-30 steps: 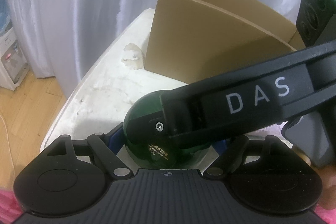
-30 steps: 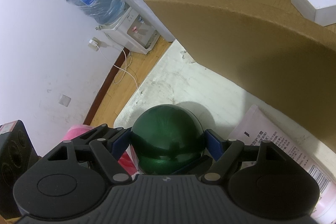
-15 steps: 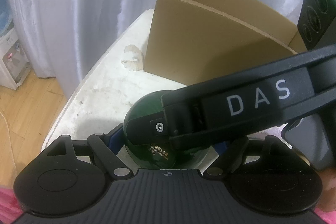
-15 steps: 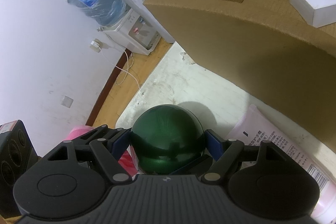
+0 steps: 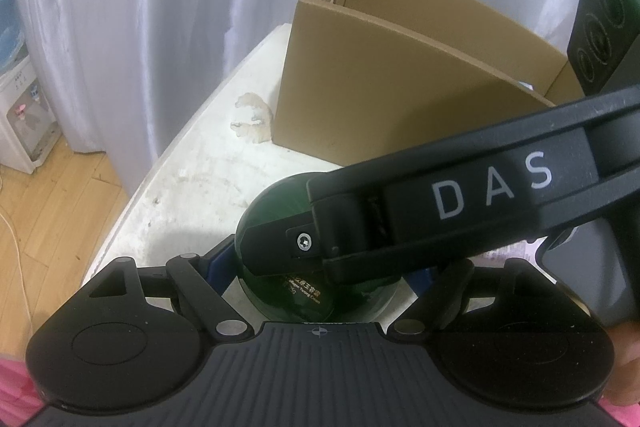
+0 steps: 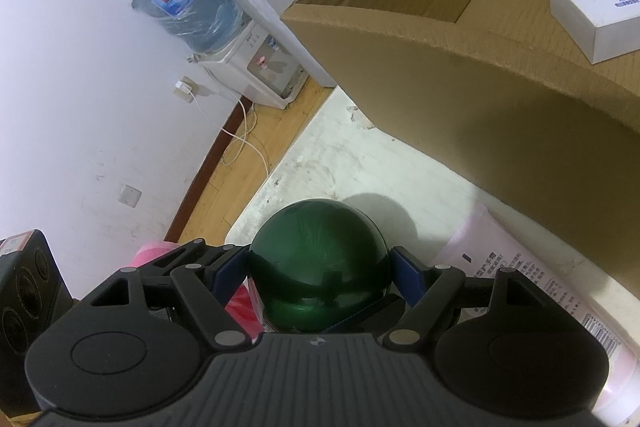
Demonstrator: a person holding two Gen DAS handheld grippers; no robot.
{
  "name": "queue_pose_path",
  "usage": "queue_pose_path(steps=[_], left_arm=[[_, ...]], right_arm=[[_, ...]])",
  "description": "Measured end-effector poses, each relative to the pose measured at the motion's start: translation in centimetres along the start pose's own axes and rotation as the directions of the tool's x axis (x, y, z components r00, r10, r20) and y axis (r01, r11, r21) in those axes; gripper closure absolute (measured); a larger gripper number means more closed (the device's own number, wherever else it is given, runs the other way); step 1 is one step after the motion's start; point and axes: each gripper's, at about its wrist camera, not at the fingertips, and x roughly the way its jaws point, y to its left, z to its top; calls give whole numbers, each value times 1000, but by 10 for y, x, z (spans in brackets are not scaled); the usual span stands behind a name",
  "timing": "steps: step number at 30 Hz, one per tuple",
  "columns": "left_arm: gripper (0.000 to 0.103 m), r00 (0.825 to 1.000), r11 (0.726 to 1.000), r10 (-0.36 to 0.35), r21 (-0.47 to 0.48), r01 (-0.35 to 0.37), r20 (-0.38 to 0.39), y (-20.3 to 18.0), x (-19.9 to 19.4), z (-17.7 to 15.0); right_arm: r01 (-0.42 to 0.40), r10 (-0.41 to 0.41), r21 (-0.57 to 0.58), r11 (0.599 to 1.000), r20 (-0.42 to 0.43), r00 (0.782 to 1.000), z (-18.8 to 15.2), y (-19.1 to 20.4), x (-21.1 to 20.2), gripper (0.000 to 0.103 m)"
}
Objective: Organize objects
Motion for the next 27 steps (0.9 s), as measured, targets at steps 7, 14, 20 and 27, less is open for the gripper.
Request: queue_pose_path(steps=[7,14,20,27], left_arm=[[21,1000,1000,-1,-3,1,3,2,3,1],[21,1000,1000,-4,-10,4,0,7,7,0],[21,1000,1000,-6,-19,6,-7,5,8,0],[21,1000,1000,-7,-6,7,-8,2,11,3]], right_arm=[[1,-1,-3,1000,-1,1000,1,0,0,22],[7,-7,-1,1000,-4,1000,2,-1,2,22],[11,-11,1,1000,-5,1000,1,-2,6,22],[18,-18,-2,1000,-5,1000,0,-2,7,22]])
